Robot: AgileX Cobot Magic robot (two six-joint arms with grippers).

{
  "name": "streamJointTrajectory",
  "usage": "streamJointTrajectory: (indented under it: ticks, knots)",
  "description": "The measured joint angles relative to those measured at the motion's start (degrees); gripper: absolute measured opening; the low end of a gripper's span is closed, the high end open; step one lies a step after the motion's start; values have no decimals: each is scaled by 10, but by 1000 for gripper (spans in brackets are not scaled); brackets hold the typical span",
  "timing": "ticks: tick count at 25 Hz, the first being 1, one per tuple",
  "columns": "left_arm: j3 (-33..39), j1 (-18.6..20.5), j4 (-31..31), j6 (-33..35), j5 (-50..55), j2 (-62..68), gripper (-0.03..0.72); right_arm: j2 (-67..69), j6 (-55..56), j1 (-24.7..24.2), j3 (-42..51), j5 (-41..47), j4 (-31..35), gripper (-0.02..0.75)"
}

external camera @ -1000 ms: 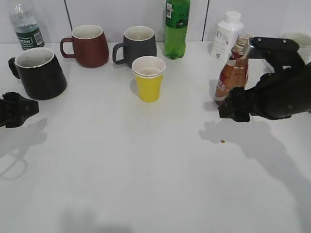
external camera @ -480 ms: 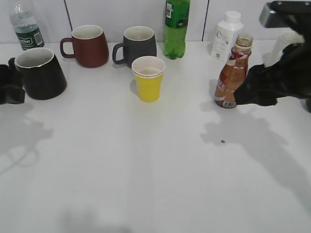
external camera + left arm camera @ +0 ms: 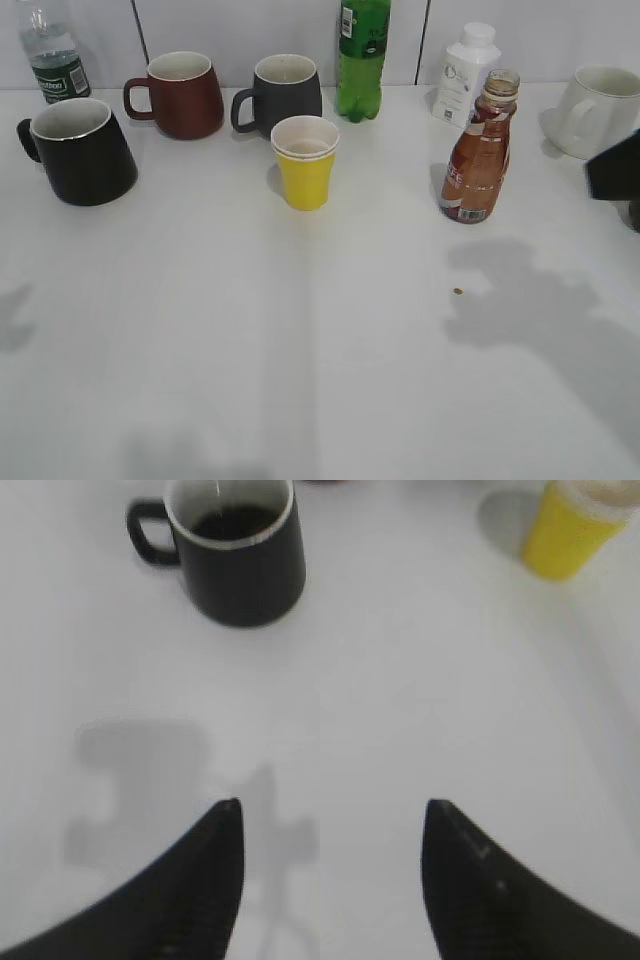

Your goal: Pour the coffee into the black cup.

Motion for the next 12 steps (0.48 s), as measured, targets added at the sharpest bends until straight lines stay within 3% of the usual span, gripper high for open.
streamJointTrajectory:
  ticks: [12]
  knots:
    - [98, -1, -67, 69, 54, -296, 385, -288, 92, 0, 101, 100, -65, 593]
